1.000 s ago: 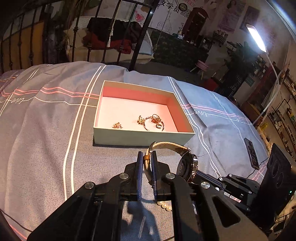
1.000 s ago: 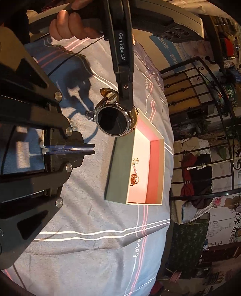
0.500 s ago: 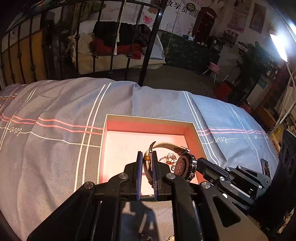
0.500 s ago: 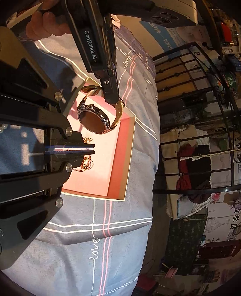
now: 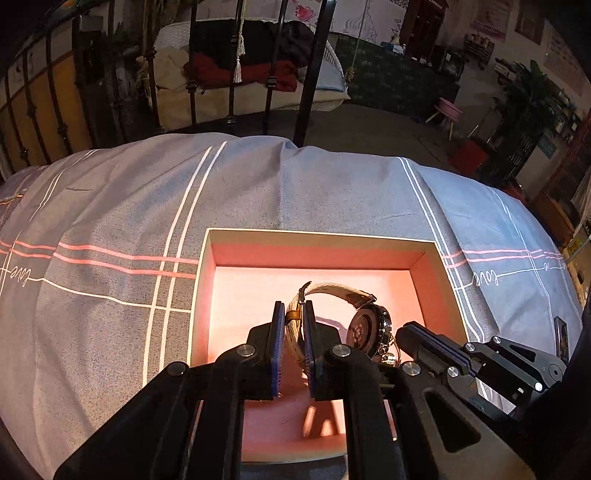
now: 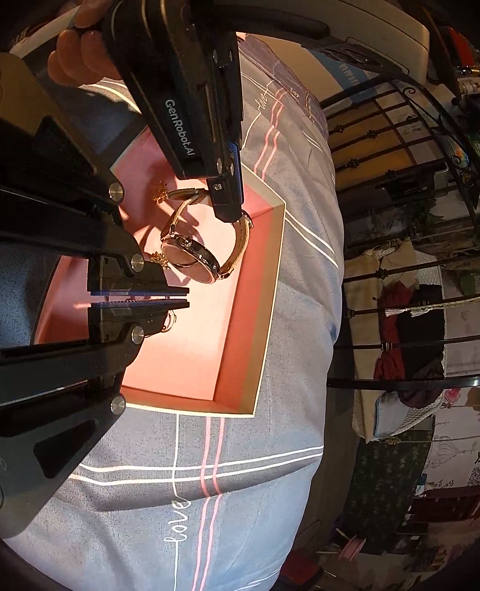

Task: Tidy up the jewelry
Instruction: 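Lower the watch into the box and open the left gripper, then grasp the pearl bracelet with the right gripper and lift it, then carry the pearl bracelet into the box and open the right gripper while the left gripper grasps the silver ring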

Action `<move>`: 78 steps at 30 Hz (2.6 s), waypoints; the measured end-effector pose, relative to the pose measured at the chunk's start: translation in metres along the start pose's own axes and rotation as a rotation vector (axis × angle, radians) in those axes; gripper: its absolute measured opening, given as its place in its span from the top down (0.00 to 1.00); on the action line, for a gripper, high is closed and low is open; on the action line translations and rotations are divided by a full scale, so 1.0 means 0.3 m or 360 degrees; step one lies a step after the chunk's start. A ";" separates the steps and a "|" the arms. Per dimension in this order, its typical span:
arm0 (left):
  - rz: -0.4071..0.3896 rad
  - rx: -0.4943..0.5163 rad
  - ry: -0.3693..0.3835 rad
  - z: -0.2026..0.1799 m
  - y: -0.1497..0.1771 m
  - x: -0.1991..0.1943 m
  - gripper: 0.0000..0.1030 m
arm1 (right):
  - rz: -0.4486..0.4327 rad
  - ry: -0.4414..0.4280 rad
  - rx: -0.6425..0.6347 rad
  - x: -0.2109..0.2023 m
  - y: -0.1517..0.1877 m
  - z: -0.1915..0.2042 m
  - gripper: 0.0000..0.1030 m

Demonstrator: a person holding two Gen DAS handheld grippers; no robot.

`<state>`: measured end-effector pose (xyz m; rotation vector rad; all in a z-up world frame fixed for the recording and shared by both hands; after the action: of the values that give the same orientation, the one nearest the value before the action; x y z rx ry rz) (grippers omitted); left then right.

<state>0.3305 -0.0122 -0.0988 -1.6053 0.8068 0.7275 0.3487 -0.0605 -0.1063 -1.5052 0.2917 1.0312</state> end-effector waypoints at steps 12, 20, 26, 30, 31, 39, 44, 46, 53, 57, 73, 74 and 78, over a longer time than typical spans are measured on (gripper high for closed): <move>0.0032 0.0033 -0.0027 -0.003 0.018 0.033 0.90 | 0.0073 -0.0007 -0.0025 0.050 0.028 0.008 0.98; 0.0000 0.0041 -0.0054 -0.001 0.007 0.000 0.86 | 0.0109 0.0018 -0.0063 0.045 0.054 0.023 0.97; -0.0156 0.0072 -0.0026 0.011 0.038 -0.164 0.60 | -0.0044 0.0091 -0.0020 -0.108 0.100 0.014 0.31; -0.0176 0.0092 0.0033 0.012 0.180 -0.253 0.55 | -0.0138 0.0058 0.0019 -0.247 0.221 0.036 0.30; -0.0164 0.0080 0.0059 0.015 0.229 -0.265 0.55 | -0.0161 0.0037 0.0037 -0.278 0.259 0.041 0.30; -0.0173 0.0039 0.0090 0.034 0.499 -0.311 0.54 | -0.0069 0.0097 0.0094 -0.339 0.524 0.113 0.30; -0.0164 0.0083 0.0055 0.025 0.535 -0.292 0.54 | -0.0016 0.0133 0.0015 -0.306 0.525 0.157 0.31; -0.0187 0.0107 0.0028 0.027 0.540 -0.294 0.54 | -0.0014 0.0136 0.0040 -0.299 0.527 0.151 0.33; -0.0159 0.0100 0.0019 0.038 0.573 -0.263 0.54 | -0.0027 0.0058 0.0238 -0.318 0.552 0.128 0.48; -0.0153 0.0140 0.0005 0.025 0.571 -0.256 0.51 | 0.0015 0.0143 0.0125 -0.310 0.555 0.149 0.72; -0.0178 0.0203 -0.0062 0.024 0.573 -0.270 0.80 | -0.0206 0.0119 -0.0017 -0.430 0.511 0.169 0.90; -0.0180 0.0199 -0.0062 0.027 0.570 -0.272 0.80 | -0.0219 0.0118 -0.0031 -0.438 0.500 0.171 0.90; -0.0189 0.0188 -0.0063 0.030 0.558 -0.283 0.80 | -0.0279 0.0093 -0.0049 -0.476 0.444 0.171 0.90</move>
<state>0.1446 -0.0140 -0.1254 -1.5143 0.7064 0.6135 0.1518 -0.0999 -0.0852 -1.5612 0.1817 0.8575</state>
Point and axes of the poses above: each gripper's, at about its wrist camera, not at the fingertips, and x roughly the way its jaws point, z to its left, y to its underside, the point moved 8 cm from there along x, roughly the way its jaws point, and after that the axes turned 3 degrees about -x, right-handed, at the moved point
